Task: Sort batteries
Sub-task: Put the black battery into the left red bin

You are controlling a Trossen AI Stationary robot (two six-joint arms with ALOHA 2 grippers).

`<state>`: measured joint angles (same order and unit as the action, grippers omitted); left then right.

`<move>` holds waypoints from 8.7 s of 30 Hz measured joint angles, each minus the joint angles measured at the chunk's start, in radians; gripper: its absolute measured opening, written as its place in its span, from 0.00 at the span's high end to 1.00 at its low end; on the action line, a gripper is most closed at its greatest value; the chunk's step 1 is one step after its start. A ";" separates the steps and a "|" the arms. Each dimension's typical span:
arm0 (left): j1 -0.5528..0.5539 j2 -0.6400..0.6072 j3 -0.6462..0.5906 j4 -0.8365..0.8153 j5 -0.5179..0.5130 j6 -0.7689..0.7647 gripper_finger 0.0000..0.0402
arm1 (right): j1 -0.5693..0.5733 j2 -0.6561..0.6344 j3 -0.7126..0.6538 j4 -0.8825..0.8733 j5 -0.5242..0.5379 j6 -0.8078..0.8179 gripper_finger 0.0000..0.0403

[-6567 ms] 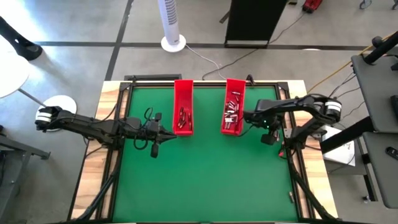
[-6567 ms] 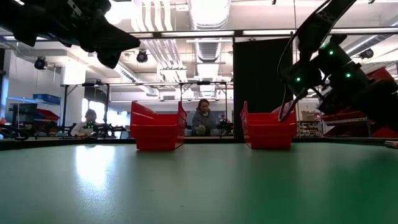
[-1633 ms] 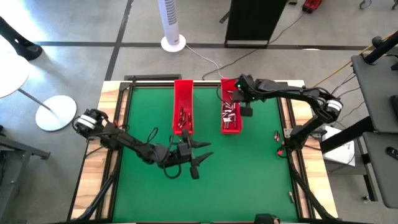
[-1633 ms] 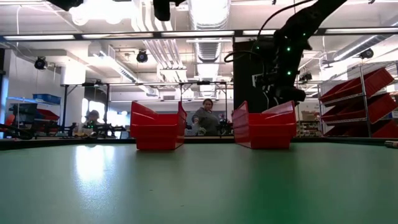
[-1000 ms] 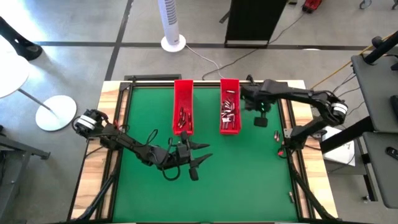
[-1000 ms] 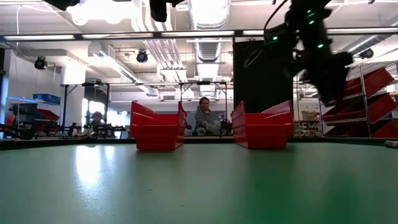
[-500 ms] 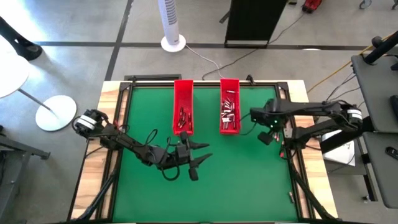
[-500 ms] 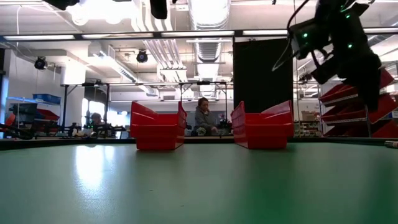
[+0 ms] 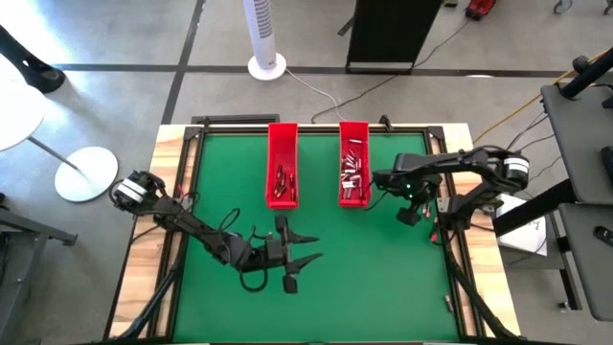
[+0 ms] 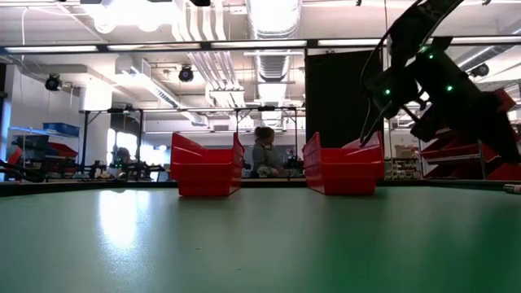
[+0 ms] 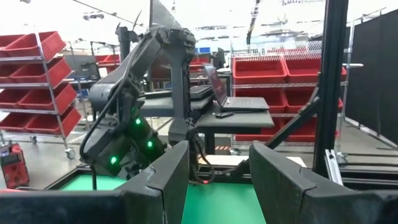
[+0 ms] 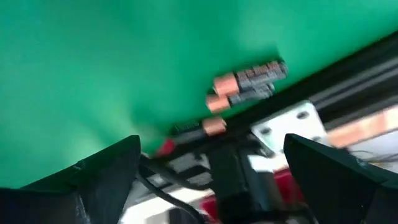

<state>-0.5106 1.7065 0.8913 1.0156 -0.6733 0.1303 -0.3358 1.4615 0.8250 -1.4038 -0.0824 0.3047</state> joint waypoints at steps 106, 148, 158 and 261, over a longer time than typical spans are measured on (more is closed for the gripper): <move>-0.048 0.001 0.011 -0.011 -0.025 0.044 0.63 | -0.149 -0.165 -0.256 0.479 0.127 0.597 0.88; -0.068 -0.005 0.009 -0.365 -0.630 -0.285 0.63 | 0.239 -0.079 0.306 0.983 0.274 0.076 0.91; -0.174 -0.026 0.009 -0.369 -0.680 -0.289 0.63 | 0.197 0.266 0.464 1.359 0.153 -0.131 0.91; -0.217 -0.091 -0.129 -0.360 -0.897 -0.431 0.63 | -0.124 0.811 1.291 0.640 0.209 -0.708 0.68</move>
<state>-0.7274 1.6157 0.7619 0.6556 -1.5707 -0.3008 -0.4601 2.2723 2.1160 -0.7635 0.1265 -0.4029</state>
